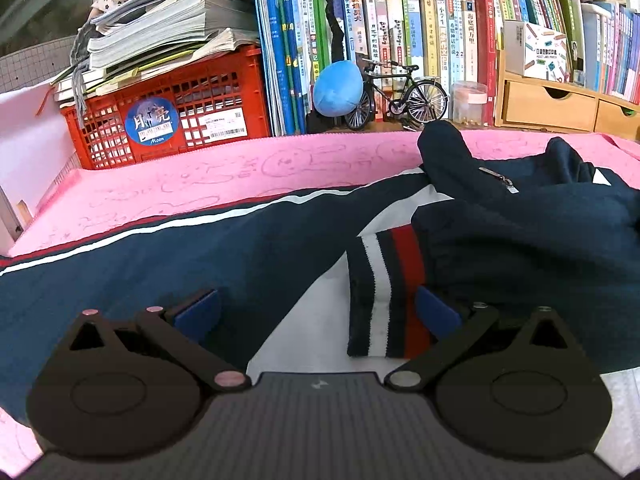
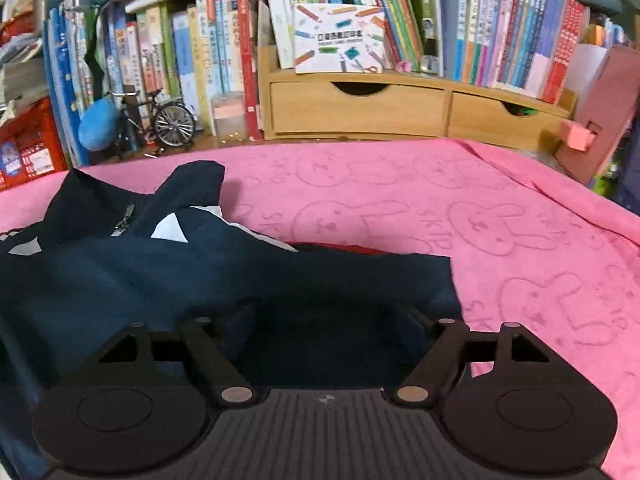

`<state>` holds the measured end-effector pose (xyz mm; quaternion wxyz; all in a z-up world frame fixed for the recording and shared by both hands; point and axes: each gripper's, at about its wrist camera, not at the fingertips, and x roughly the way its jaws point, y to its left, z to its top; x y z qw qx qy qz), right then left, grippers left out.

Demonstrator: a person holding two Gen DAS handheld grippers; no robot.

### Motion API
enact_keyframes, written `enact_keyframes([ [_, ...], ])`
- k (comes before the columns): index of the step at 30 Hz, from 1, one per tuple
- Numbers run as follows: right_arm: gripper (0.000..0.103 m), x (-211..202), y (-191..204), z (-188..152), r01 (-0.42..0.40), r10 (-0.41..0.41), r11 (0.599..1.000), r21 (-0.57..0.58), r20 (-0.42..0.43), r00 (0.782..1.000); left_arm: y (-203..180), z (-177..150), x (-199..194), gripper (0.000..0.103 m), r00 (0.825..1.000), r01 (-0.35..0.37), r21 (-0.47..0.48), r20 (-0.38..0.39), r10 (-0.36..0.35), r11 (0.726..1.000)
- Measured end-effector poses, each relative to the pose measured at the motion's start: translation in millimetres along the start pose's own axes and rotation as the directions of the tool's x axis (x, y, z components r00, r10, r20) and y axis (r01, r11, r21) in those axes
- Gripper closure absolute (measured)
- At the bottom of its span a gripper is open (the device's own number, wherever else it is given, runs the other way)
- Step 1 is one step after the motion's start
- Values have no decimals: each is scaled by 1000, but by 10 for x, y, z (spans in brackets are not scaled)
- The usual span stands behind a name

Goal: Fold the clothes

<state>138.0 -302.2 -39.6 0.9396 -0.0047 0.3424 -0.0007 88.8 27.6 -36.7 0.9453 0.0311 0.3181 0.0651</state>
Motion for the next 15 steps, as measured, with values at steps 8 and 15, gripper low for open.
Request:
enact_keyframes([
  [8,18,-734,-224,-332,42,-38,997,-70,55,998,13,-4,16,0,1000,11,-13,-6,-11,1000],
  [15,17,-1382,-529,-695,120,-112,989,-90,89,990,18,-7,19,0,1000,14,-13,-7,-14,1000],
])
